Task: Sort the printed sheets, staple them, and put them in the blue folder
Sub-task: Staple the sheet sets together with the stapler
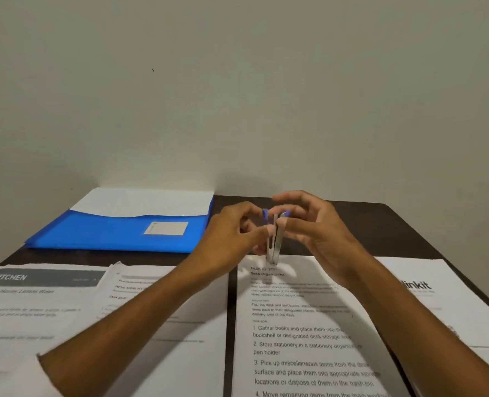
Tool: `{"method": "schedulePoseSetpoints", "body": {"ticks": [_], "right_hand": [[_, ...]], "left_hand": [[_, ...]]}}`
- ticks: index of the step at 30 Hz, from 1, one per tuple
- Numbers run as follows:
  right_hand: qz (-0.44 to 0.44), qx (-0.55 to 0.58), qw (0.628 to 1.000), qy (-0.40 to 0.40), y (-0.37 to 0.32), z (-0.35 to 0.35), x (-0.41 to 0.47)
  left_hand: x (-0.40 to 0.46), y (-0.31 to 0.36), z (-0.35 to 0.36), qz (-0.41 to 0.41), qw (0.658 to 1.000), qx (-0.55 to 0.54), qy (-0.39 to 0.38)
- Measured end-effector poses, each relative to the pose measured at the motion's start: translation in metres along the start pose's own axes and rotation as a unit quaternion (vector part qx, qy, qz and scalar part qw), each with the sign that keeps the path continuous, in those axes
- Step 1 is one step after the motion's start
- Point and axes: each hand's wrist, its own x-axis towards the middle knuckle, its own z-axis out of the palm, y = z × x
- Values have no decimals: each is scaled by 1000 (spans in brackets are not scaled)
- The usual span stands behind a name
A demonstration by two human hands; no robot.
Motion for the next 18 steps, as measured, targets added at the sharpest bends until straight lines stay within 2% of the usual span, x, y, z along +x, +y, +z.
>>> {"method": "schedulePoseSetpoints", "body": {"ticks": [3, 5, 8, 10, 12, 14, 18], "right_hand": [[-29, -113, 993, -20, -10, 3, -16], [-44, -170, 984, -14, -12, 4, -24], [-73, -225, 971, 31, -13, 1, -34], [-84, -252, 962, 65, -13, -2, -37], [-80, -290, 951, 67, -11, -4, -39], [-78, -300, 948, 66, -7, -3, -38], [-61, -242, 965, 82, -3, -2, -33]], "left_hand": [[-12, 8, 7, 25, 1000, 10, -10], [-18, 9, 11, 9, 1000, -1, -1], [-28, 9, 17, -61, 994, -77, 44], [-31, 7, 19, -115, 978, -154, 77], [-33, 8, 22, -153, 959, -216, 96], [-36, 11, 25, -164, 946, -264, 89], [-35, 16, 29, -153, 916, -366, 57]]}}
